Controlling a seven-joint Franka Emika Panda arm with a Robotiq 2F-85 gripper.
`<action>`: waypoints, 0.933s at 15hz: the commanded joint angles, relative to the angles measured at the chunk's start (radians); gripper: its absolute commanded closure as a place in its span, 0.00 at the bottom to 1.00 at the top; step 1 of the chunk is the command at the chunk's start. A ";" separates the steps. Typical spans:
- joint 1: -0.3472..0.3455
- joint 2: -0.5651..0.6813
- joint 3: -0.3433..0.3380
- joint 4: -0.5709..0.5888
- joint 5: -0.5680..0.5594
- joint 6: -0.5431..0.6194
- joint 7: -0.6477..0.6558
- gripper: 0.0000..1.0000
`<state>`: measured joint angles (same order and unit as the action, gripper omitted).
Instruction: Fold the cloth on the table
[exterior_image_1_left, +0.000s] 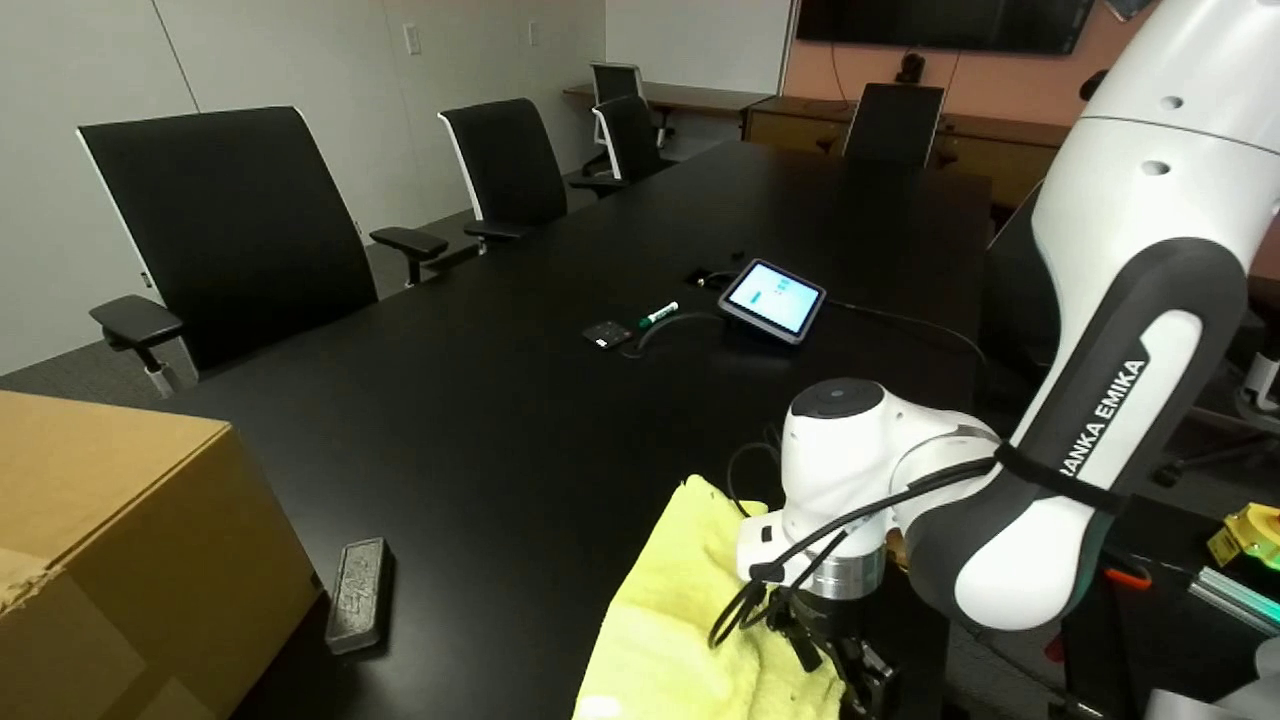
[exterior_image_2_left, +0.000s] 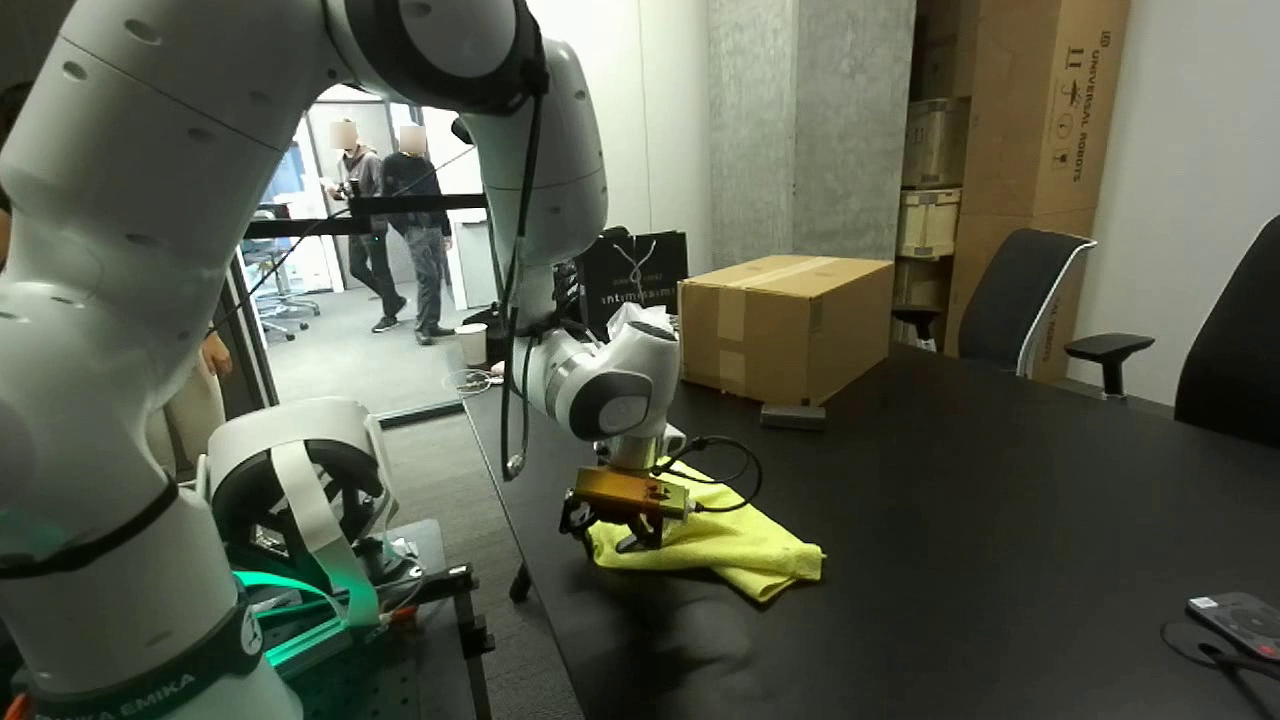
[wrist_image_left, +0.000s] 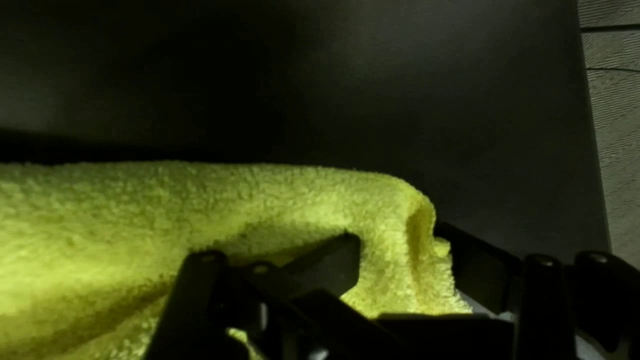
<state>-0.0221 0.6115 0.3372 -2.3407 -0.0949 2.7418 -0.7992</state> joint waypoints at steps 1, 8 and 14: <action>-0.016 -0.026 0.016 0.028 0.029 -0.089 0.025 0.84; 0.064 -0.057 -0.046 0.212 0.000 -0.449 0.085 0.92; 0.145 -0.020 -0.087 0.445 -0.061 -0.724 0.098 0.92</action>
<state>0.0694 0.5696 0.2764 -2.0145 -0.1183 2.1365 -0.7246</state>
